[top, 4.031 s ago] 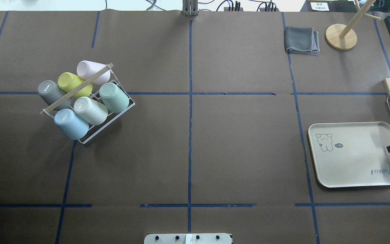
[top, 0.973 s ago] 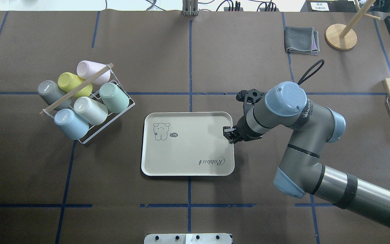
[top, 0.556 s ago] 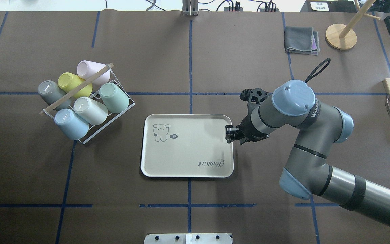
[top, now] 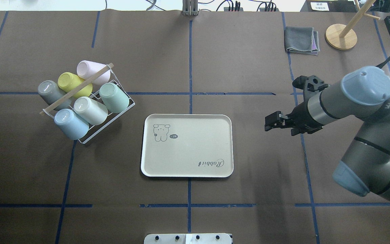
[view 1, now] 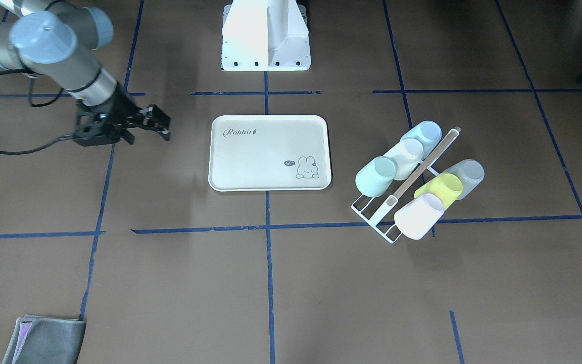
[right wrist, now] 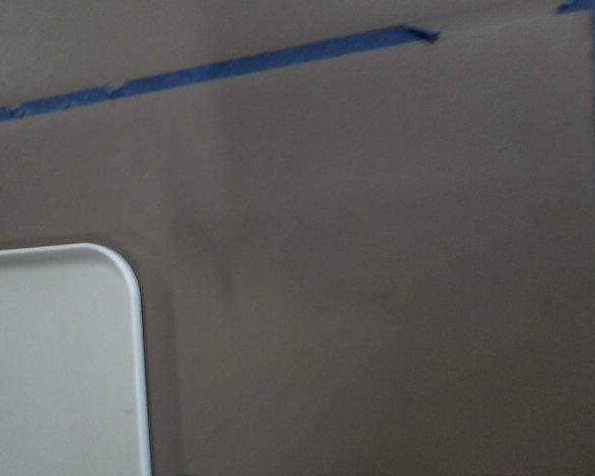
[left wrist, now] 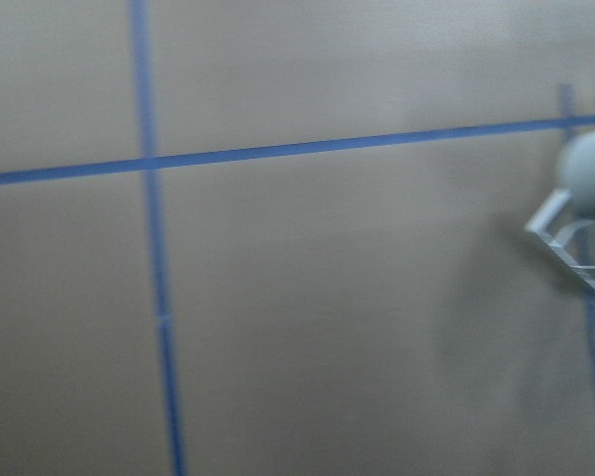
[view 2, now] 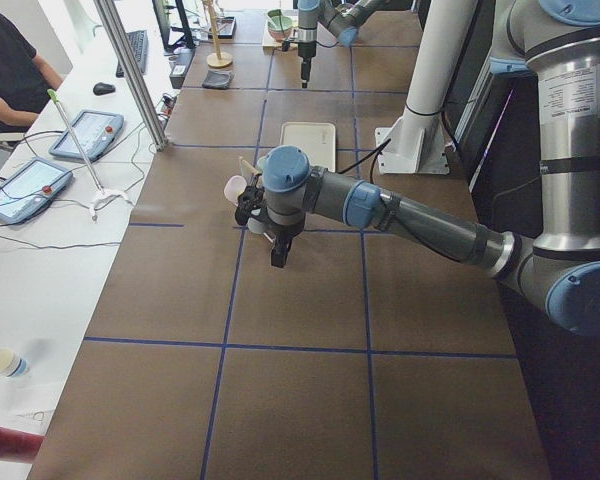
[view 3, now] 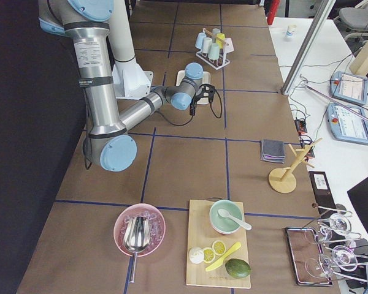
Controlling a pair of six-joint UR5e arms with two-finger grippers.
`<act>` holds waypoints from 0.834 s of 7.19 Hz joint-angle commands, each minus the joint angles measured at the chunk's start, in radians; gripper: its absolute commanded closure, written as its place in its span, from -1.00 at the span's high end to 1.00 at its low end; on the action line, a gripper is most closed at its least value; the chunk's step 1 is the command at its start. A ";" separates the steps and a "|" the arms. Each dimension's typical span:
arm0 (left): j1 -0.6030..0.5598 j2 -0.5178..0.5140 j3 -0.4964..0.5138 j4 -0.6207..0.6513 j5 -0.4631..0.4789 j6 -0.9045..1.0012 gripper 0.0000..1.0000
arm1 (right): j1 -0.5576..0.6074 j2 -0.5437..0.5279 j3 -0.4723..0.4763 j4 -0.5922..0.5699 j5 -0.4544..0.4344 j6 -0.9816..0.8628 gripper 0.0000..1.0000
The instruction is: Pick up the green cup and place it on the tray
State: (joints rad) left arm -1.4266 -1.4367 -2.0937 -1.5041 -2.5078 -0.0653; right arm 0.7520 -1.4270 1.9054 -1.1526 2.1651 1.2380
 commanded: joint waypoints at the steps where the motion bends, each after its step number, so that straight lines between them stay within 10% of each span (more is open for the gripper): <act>1: 0.161 -0.116 -0.106 -0.002 0.021 -0.065 0.98 | 0.149 -0.100 0.017 0.004 0.110 -0.121 1.00; 6: 0.679 -0.527 -0.111 0.135 0.518 -0.076 0.99 | 0.311 -0.257 0.011 0.005 0.166 -0.408 1.00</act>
State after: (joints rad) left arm -0.8717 -1.8654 -2.2108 -1.4468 -2.0943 -0.1429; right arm 1.0278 -1.6525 1.9166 -1.1475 2.3119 0.8841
